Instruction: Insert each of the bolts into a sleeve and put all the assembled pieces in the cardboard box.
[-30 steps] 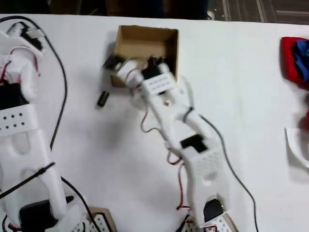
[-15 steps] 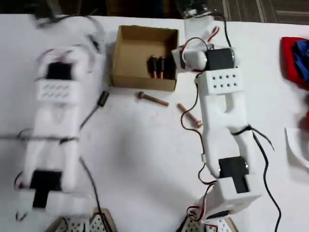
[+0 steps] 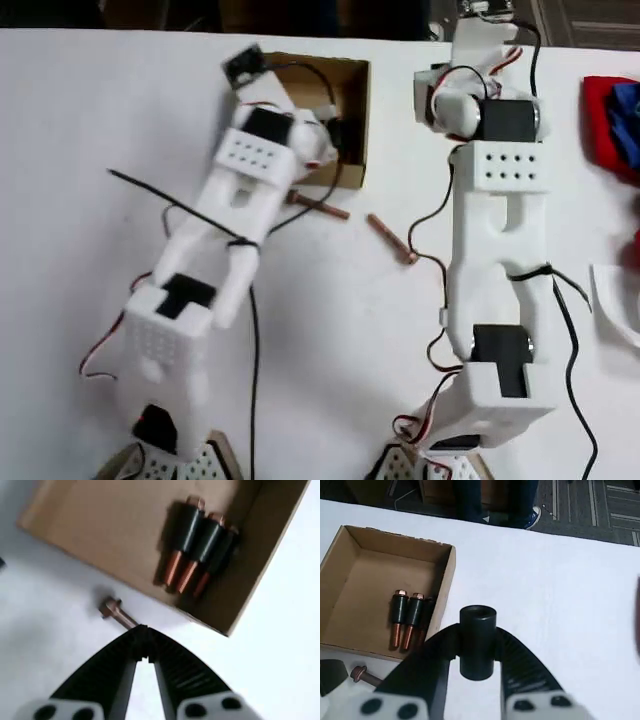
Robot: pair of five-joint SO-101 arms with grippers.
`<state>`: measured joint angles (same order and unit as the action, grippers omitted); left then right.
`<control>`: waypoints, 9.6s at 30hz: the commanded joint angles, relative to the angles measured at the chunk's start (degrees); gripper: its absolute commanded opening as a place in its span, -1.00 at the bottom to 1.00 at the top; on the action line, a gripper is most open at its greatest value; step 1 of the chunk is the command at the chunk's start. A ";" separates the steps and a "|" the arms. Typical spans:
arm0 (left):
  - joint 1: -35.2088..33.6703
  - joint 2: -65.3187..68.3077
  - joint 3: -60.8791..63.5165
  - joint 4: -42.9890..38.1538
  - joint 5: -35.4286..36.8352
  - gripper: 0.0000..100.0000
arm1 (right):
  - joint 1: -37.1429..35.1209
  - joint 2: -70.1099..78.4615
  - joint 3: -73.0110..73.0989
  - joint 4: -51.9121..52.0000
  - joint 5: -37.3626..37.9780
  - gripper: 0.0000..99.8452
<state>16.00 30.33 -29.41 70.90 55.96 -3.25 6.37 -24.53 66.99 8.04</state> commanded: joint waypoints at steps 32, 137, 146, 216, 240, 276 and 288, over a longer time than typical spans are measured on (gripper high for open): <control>5.01 21.98 -22.55 7.56 5.45 -0.93 | 5.32 -2.33 -2.73 -5.58 -0.44 -0.96; 0.62 25.67 -22.99 11.60 1.05 -0.95 | 4.00 -2.24 -2.29 -5.41 -0.44 -0.96; 4.04 26.11 -25.36 13.63 -7.30 -0.77 | 4.00 -2.24 -2.29 -5.41 -0.44 -0.96; 2.29 29.63 -35.56 20.13 -12.22 -0.67 | 4.00 -2.33 -2.37 -5.41 -0.44 -0.96; 2.46 34.46 -37.93 19.52 -13.80 -0.67 | 4.00 -2.33 -2.37 -5.41 -0.44 -0.96; 2.29 33.23 -40.22 22.95 -28.57 -0.62 | 4.00 -2.33 -2.37 -5.41 -0.44 -0.96; 2.46 33.76 -39.69 24.44 -31.74 -0.54 | 4.00 -2.33 -2.37 -5.41 -0.44 -0.96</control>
<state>18.02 65.23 -67.12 94.46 25.45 1.41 6.37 -24.53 62.68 8.04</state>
